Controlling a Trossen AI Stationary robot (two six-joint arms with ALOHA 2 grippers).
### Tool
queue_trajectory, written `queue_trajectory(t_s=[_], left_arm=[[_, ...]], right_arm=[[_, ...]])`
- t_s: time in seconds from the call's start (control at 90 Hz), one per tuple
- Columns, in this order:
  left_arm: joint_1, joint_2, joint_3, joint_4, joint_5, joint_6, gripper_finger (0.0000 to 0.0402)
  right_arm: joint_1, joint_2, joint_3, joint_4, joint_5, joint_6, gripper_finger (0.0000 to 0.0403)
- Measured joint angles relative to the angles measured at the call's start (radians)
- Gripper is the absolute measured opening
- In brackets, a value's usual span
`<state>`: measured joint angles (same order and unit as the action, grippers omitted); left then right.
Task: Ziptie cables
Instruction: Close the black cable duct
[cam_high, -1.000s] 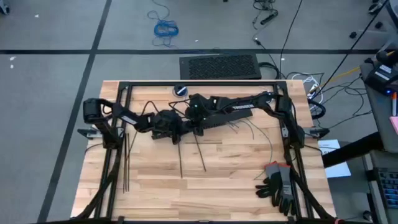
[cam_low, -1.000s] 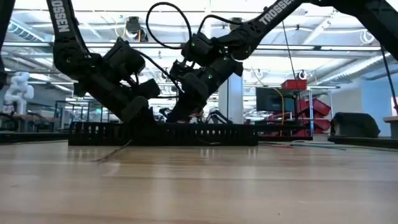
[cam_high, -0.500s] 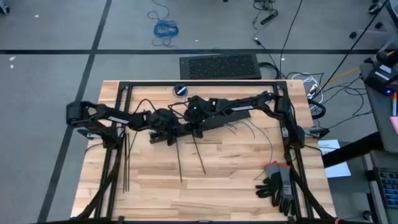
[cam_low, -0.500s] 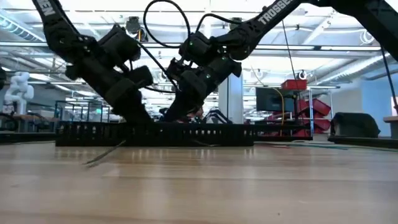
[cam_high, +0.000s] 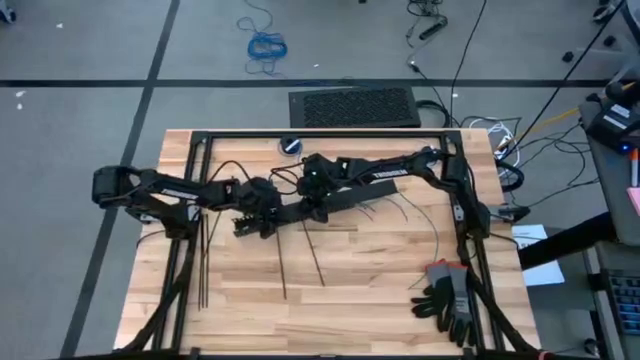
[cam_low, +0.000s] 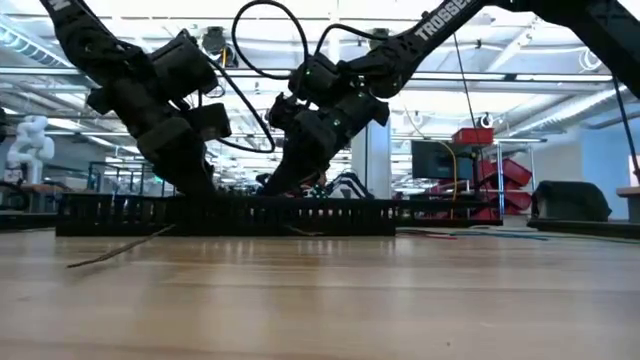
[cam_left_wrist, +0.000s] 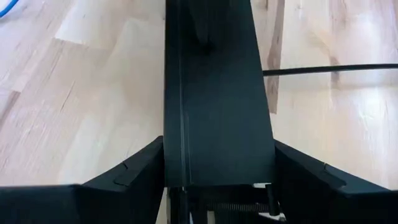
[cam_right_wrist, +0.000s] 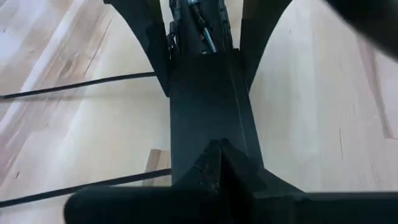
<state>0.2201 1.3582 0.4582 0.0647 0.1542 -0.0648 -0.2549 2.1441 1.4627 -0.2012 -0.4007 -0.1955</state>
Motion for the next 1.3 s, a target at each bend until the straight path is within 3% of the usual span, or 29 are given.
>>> queue_trajectory(t_s=[0.311,0.467,0.722,0.967,1.3], left_arm=[[0.0,0.038,0.064,0.007,-0.029,0.02,0.0256],[-0.006,0.026,0.177,-0.021,-0.037,0.052,0.0256],[-0.036,0.013,0.293,-0.416,-0.031,0.052,0.0256],[-0.082,-0.008,0.238,-0.587,-0.065,-0.052,0.0256],[-0.088,-0.011,0.168,-0.497,-0.167,-0.059,0.0256]], right_arm=[[0.018,-0.011,-0.003,0.023,0.007,0.007,0.0],[0.01,-0.001,0.0,0.019,-0.015,0.024,0.0],[0.008,0.011,0.0,0.008,-0.021,0.037,0.0],[0.008,0.011,0.0,0.008,-0.021,0.022,0.0],[0.008,0.011,0.001,0.004,-0.021,0.007,0.0]])
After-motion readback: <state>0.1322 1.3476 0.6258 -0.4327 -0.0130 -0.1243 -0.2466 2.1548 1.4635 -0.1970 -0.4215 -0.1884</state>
